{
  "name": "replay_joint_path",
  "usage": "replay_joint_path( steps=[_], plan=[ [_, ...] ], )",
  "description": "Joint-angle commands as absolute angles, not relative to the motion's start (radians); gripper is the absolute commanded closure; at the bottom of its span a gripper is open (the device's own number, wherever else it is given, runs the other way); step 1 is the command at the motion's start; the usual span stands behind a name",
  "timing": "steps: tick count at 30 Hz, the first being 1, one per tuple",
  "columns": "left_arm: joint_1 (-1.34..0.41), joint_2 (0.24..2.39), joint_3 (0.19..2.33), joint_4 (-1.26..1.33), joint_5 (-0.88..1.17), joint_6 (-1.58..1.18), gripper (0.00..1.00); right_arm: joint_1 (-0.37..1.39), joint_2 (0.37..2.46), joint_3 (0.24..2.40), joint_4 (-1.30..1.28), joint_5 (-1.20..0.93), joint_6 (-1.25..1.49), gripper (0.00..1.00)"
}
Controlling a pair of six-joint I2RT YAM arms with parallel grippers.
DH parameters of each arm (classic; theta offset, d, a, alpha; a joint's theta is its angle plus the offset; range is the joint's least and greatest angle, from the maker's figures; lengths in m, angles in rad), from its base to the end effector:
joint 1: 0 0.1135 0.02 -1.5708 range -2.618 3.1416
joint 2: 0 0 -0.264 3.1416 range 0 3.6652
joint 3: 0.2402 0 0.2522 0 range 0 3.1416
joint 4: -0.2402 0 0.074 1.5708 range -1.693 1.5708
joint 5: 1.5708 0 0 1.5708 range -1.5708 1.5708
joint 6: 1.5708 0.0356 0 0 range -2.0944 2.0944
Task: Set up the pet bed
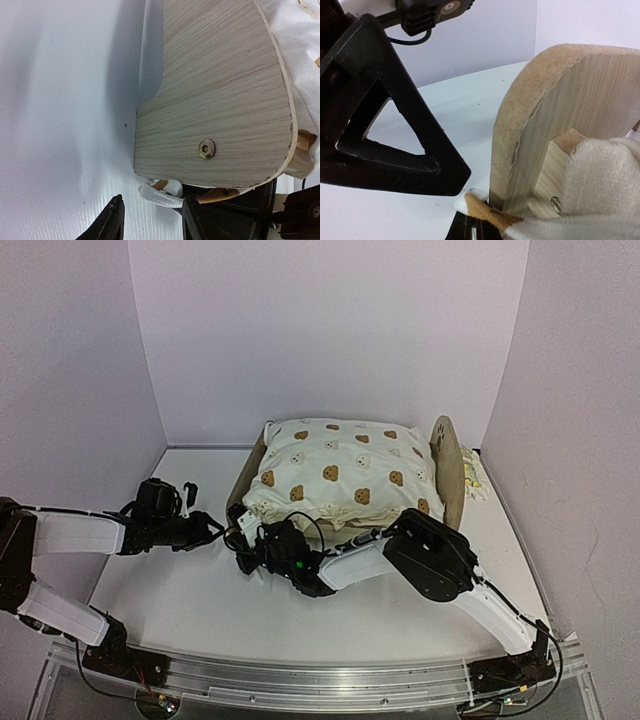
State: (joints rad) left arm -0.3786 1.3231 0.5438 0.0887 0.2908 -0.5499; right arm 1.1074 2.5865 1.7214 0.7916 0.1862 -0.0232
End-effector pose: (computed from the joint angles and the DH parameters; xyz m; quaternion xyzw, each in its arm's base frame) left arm 0.2332 -0.1038 0.1711 -0.0151 0.8972 -0.3060 0.3182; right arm 0.2551 0.4958 0.0971 -0.3373 0.6499 0.2913 0.6157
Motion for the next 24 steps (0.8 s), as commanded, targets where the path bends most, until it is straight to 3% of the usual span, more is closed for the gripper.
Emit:
replay_joint_path(
  steps=[1,12,24],
  plan=[
    [-0.381,1.294,0.548,0.114,0.326,-0.542,0.6,1.109,2.616,1.744,0.9,0.265,-0.073,1.0],
    [-0.341,1.28,0.636,0.043,0.179,-0.543,0.56,1.132,2.671,1.776,1.012,0.321,-0.186,1.0],
    [-0.315,1.599,0.895,-0.032,0.476,-0.376,0.61,1.144,2.677,1.766,1.036,0.367,-0.275,0.99]
  ],
)
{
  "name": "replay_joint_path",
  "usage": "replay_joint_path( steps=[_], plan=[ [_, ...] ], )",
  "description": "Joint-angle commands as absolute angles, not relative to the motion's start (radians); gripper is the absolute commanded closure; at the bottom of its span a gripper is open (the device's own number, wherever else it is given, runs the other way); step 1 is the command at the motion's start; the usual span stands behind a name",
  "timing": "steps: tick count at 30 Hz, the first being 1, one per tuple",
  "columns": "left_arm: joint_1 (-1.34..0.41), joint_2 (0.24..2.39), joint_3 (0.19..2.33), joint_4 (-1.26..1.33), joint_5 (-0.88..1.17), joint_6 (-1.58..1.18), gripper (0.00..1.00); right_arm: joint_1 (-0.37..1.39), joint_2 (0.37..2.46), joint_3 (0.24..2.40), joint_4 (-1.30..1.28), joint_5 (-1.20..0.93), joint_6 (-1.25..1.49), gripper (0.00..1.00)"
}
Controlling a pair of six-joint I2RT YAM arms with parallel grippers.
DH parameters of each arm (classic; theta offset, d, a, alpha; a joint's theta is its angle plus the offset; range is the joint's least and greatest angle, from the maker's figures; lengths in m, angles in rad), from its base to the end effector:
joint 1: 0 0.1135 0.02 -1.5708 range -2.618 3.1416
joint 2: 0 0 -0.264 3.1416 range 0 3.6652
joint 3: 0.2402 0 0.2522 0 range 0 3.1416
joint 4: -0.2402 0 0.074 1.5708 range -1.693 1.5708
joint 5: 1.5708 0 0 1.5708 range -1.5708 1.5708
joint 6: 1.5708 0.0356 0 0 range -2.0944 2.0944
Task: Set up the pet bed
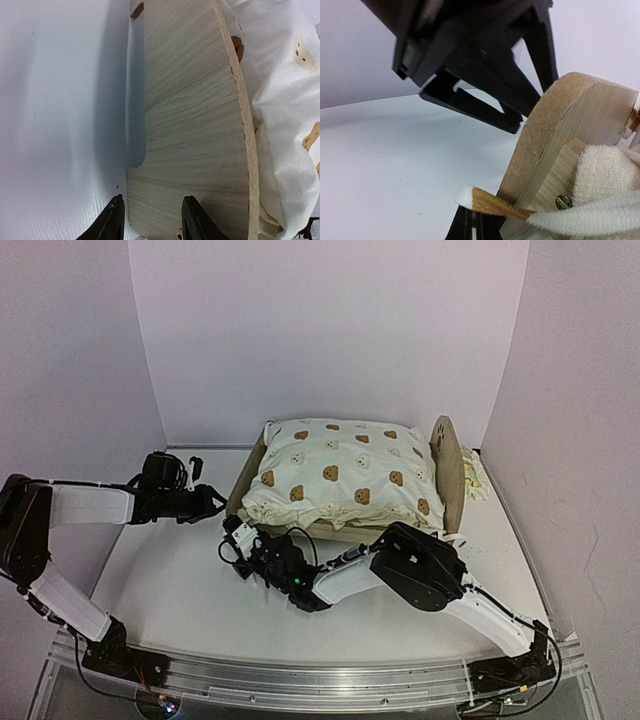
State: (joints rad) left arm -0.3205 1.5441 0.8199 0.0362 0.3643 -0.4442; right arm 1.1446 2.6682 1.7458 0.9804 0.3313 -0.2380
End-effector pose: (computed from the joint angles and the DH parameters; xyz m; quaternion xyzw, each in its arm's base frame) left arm 0.2988 -0.1126 0.1919 0.0223 0.8923 -0.3087 0.3287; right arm 0.2413 0.5035 0.0811 -0.3392 0.5980 0.2124 0.6945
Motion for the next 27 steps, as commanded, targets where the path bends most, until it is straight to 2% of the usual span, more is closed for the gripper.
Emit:
replay_joint_path(
  steps=[1,6,17,27],
  plan=[
    [-0.315,1.608,0.899,-0.044,0.486,-0.37,0.63,1.145,2.675,1.763,1.038,0.369,-0.282,0.99],
    [-0.315,1.609,0.876,-0.088,0.521,-0.361,0.66,1.149,2.668,1.756,1.051,0.387,-0.314,0.99],
    [-0.319,1.388,0.693,-0.095,0.49,-0.426,0.68,1.154,2.657,1.757,1.062,0.409,-0.343,1.0],
    [-0.351,1.377,0.611,-0.03,0.521,-0.46,0.71,1.154,2.654,1.766,1.074,0.42,-0.344,1.0]
  ],
)
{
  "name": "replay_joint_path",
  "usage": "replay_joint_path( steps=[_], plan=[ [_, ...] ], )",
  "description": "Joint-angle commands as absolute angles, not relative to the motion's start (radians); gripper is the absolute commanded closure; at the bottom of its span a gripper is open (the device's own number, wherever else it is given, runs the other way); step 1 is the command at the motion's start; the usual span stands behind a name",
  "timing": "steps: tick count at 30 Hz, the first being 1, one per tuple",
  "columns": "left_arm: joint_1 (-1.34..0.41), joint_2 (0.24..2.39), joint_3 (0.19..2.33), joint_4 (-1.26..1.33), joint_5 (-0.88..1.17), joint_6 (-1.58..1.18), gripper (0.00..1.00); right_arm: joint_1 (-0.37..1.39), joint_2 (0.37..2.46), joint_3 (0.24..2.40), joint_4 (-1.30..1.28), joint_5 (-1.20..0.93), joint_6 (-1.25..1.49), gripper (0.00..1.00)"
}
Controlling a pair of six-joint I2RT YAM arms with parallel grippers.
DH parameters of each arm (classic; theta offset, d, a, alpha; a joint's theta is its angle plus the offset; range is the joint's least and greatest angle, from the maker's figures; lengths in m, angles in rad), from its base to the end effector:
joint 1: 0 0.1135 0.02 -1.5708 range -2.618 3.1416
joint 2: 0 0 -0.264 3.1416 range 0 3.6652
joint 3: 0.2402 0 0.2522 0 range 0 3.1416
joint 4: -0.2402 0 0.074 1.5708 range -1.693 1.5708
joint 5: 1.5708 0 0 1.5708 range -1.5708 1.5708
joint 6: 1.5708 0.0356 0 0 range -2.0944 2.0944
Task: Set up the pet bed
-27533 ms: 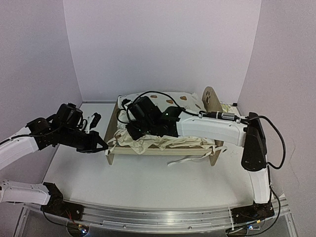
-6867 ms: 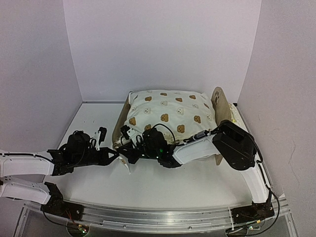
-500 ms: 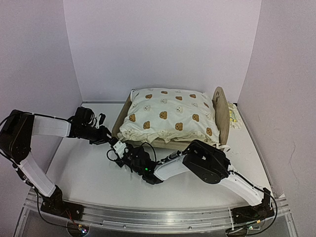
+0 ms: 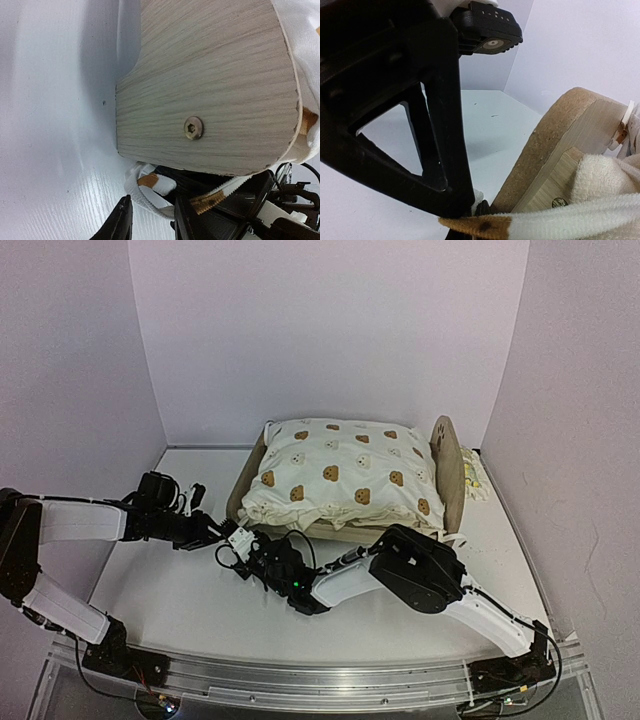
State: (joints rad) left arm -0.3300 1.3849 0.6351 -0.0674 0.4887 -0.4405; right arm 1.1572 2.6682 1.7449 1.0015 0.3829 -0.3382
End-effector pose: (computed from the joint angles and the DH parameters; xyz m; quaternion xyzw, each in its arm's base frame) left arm 0.2439 -0.1012 0.1730 0.0391 0.9058 -0.3426 0.2463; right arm 0.2362 0.5049 0.0830 -0.3508 0.5837 0.1685 0.7126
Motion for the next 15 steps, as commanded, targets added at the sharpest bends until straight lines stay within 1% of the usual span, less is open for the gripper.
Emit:
replay_joint_path(
  steps=[1,5,7,10,15],
  plan=[
    [-0.356,1.377,0.605,-0.021,0.522,-0.464,0.71,1.154,2.655,1.768,1.075,0.419,-0.343,1.0],
    [-0.361,1.363,0.6,-0.015,0.49,-0.471,0.72,1.155,2.663,1.779,1.08,0.404,-0.343,1.0],
    [-0.36,1.349,0.605,-0.019,0.458,-0.472,0.71,1.154,2.666,1.776,1.088,0.396,-0.341,1.0],
    [-0.36,1.342,0.615,-0.01,0.411,-0.482,0.6,1.154,2.666,1.762,1.116,0.383,-0.34,1.0],
    [-0.36,1.35,0.645,-0.005,0.37,-0.476,0.53,1.154,2.663,1.737,1.147,0.361,-0.338,1.0]
  ],
)
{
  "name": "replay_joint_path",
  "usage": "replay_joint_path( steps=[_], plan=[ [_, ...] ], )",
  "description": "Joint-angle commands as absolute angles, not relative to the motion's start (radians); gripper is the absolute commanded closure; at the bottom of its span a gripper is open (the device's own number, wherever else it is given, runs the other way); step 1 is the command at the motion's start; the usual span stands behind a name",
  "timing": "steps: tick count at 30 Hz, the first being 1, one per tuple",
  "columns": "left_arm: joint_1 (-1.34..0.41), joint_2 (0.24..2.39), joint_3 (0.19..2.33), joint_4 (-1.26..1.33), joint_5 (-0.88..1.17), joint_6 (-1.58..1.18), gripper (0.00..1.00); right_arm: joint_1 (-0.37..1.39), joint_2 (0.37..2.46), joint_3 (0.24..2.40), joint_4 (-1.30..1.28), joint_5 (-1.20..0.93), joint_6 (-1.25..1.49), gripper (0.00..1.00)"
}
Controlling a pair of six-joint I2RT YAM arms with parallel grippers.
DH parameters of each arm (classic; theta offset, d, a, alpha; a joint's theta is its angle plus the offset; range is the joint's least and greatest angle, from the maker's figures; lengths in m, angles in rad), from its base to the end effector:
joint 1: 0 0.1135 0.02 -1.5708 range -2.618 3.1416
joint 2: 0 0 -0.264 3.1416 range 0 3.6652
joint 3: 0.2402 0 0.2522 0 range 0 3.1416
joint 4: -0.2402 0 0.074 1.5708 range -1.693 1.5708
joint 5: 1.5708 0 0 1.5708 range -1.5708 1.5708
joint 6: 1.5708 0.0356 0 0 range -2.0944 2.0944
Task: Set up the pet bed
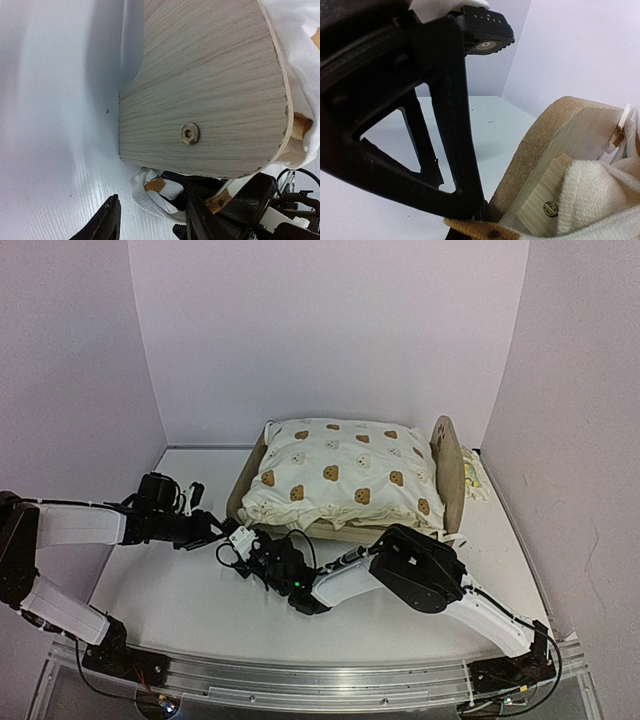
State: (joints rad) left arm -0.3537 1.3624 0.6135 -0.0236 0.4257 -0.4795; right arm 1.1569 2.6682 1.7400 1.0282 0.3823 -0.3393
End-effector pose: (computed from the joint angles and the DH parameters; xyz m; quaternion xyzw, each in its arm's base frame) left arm 0.2406 -0.1045 0.1747 0.0253 0.9040 -0.3317 0.2686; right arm 0.2359 0.5040 0.0844 -0.3448 0.5786 0.1724 0.7187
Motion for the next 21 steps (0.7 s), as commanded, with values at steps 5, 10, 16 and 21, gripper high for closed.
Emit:
replay_joint_path(
  steps=[5,10,16,21],
  plan=[
    [-0.359,1.357,0.676,-0.006,0.34,-0.473,0.52,1.155,2.667,1.736,1.155,0.348,-0.341,1.0],
    [-0.359,1.336,0.693,-0.009,0.343,-0.473,0.54,1.154,2.669,1.736,1.17,0.34,-0.347,1.0],
    [-0.359,1.265,0.661,-0.027,0.351,-0.471,0.57,1.154,2.686,1.782,1.18,0.344,-0.381,1.0],
    [-0.359,1.249,0.63,-0.022,0.381,-0.477,0.59,1.154,2.699,1.782,1.24,0.366,-0.397,1.0]
  ],
)
